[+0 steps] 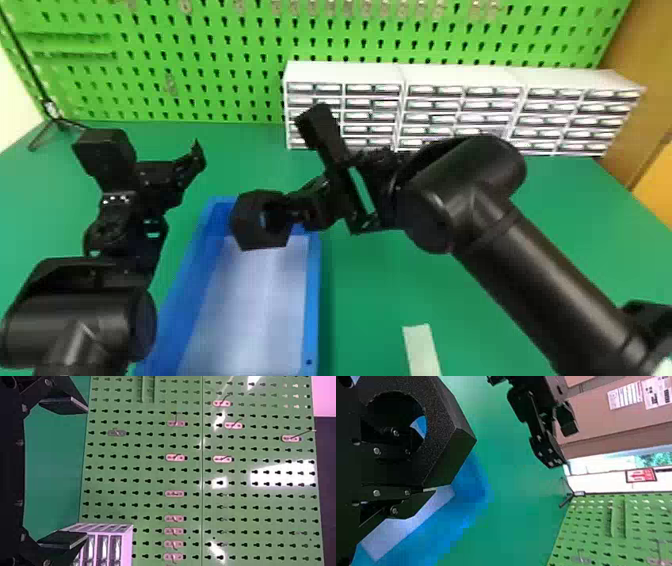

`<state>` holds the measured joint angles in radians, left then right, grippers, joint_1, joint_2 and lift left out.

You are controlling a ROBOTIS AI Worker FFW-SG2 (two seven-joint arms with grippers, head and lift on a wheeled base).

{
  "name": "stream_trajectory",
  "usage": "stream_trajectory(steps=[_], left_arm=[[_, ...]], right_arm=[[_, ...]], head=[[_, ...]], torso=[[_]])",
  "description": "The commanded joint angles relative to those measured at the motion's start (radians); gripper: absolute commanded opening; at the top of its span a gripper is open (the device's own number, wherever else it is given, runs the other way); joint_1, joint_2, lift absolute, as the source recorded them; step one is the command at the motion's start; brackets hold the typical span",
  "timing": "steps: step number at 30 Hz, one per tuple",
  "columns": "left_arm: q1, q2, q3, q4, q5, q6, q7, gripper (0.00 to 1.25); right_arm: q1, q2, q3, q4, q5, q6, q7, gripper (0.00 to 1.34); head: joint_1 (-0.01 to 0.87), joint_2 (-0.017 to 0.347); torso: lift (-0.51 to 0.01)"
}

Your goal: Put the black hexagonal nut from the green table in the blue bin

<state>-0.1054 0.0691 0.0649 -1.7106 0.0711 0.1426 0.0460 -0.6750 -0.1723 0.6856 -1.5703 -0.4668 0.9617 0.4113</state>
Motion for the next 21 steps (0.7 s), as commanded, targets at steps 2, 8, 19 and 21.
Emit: stream_trajectory(steps=[2, 8, 19, 21], left_arm=[[0.000, 0.001, 0.001, -0.001, 0.001, 0.002, 0.000, 1.09], [0.000, 0.001, 0.000, -0.003, 0.001, 0.003, 0.000, 1.09], [0.001, 0.001, -0.002, -0.003, 0.001, 0.005, 0.000, 1.08], [0.001, 0.001, -0.002, -0.003, 0.001, 0.005, 0.000, 1.08]], right_arm=[[0.002, 0.010, 0.046, 0.036, -0.036, -0.023, -0.012, 0.31], [0.003, 0.011, 0.089, 0.072, -0.053, -0.046, -0.025, 0.31], [0.012, 0.013, 0.147, 0.127, -0.084, -0.081, -0.055, 0.31], [0.014, 0.011, 0.152, 0.131, -0.085, -0.086, -0.058, 0.31]], head=[[0.686, 0.028], [0.686, 0.028], [0.686, 0.028], [0.686, 0.028]], torso=[[-0.096], [-0.096], [-0.096], [-0.096]])
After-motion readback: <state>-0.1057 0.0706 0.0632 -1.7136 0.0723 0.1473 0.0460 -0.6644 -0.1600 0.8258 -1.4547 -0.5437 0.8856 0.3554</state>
